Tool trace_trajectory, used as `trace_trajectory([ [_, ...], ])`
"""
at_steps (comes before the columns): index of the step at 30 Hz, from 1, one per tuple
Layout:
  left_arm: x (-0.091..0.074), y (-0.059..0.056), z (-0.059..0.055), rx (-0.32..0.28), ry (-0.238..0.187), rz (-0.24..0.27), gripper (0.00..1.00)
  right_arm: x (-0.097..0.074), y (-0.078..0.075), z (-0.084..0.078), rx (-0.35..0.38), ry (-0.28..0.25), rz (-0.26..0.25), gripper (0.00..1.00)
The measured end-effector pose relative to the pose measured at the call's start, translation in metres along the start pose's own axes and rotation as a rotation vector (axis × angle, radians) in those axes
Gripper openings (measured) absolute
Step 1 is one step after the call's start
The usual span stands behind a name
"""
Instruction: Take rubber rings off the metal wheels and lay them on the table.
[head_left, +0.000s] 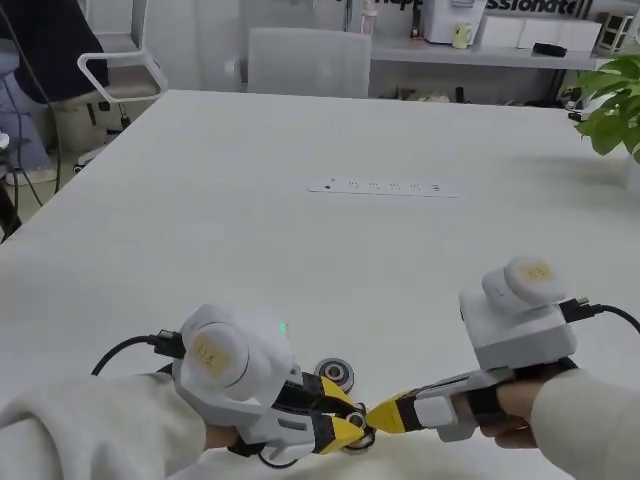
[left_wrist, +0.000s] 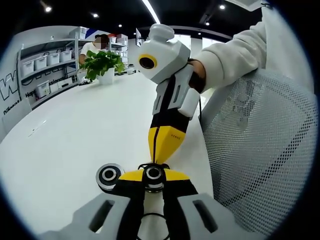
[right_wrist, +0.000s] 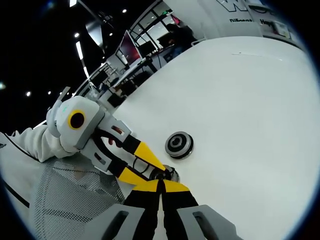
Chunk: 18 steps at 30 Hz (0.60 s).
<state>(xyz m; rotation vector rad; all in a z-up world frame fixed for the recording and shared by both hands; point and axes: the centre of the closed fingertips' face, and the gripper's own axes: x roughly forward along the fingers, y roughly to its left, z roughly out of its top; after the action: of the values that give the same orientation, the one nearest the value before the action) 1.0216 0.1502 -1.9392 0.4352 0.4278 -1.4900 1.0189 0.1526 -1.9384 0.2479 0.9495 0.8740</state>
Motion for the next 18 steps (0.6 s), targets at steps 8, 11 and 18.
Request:
trace_trajectory([
  [8,0.0002,0.0000,0.0000,-0.001,0.000,0.001,0.08,0.0001,0.0009,0.0006,0.000,-0.003,0.003,0.00],
  [11,0.0002,0.0000,0.0000,-0.001,0.000,0.001,0.08,0.0002,0.0012,0.0009,0.000,-0.004,0.005,0.00],
  [18,0.0002,0.0002,-0.0002,-0.003,0.000,0.001,0.08,0.0005,0.0015,0.0014,0.000,-0.006,0.009,0.00],
])
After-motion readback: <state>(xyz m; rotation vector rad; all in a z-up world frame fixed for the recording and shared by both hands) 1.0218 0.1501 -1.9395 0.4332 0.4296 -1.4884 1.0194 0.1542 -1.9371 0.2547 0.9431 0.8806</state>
